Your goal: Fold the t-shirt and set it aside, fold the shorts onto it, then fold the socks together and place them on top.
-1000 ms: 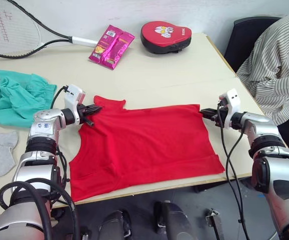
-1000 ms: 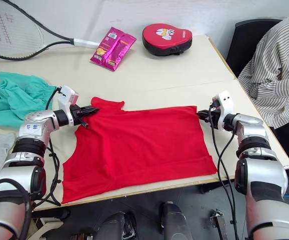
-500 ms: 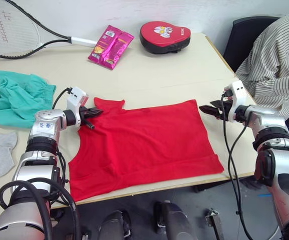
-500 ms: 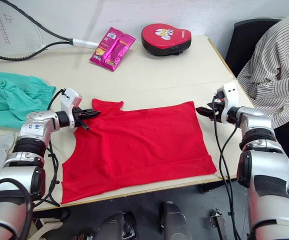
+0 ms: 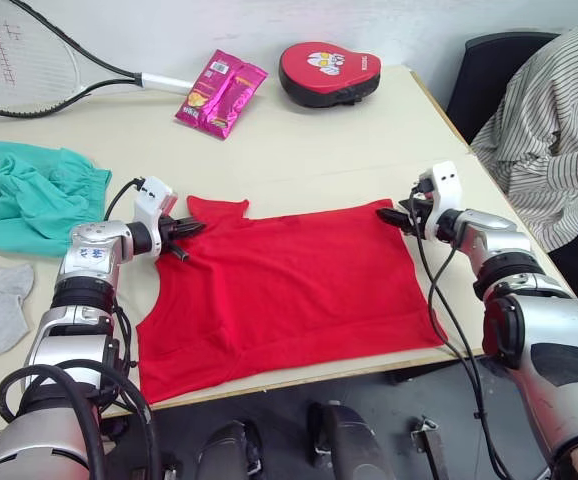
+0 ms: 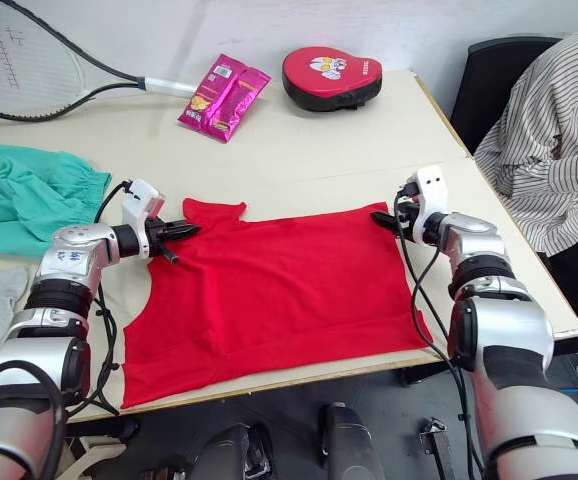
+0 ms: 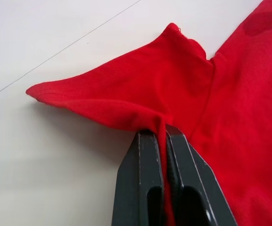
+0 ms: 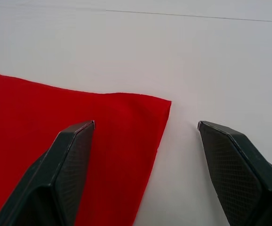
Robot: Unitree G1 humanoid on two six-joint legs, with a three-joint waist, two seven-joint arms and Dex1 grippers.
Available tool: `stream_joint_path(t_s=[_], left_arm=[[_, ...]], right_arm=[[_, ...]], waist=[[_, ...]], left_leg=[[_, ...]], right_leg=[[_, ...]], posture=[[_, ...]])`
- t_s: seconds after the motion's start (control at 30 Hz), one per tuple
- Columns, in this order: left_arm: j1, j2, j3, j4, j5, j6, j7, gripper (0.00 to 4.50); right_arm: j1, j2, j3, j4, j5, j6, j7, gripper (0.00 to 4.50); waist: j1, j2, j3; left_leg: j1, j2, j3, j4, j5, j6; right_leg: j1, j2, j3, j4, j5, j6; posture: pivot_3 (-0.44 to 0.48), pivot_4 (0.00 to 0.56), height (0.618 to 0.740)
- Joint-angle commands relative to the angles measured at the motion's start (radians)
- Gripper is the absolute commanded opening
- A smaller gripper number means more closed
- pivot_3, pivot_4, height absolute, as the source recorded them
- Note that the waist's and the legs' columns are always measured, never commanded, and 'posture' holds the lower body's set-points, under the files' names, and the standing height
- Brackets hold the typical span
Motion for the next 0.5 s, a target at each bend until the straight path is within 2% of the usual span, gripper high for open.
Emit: stream_joint_path(t_s=[0.03,0.3,0.5], left_arm=[[0.002,0.008,0.012,-0.039,-0.014,-0.002,-0.002,0.0],[-0.001,0.008,0.005,-0.055,-0.011,0.011,-0.008,0.0],[-0.014,0.012,0.0,-0.049,-0.004,0.014,-0.009,0.0]], right_arm=[[-0.008,0.015,-0.004,-0.006,-0.004,-0.03,-0.039,3.56],[-0.002,0.051,-0.014,0.001,0.005,0.009,-0.016,3.56],[-0.013,0.061,-0.044,-0.006,0.037,0.014,0.039,1.59]], waist=[[0.0,0.0,0.0],[-0.001,0.0,0.0],[-0.002,-0.001,-0.001]], left_leg=[[0.0,0.0,0.0,0.0,0.0,0.0],[0.0,0.0,0.0,0.0,0.0,0.0],[0.0,0.0,0.0,0.0,0.0,0.0]], right_leg=[[0.0,0.0,0.0,0.0,0.0,0.0],[0.0,0.0,0.0,0.001,0.0,0.0],[0.0,0.001,0.0,0.001,0.0,0.0]], posture=[[0.0,0.15,0.74],[0.0,0.15,0.74],[0.0,0.15,0.74]])
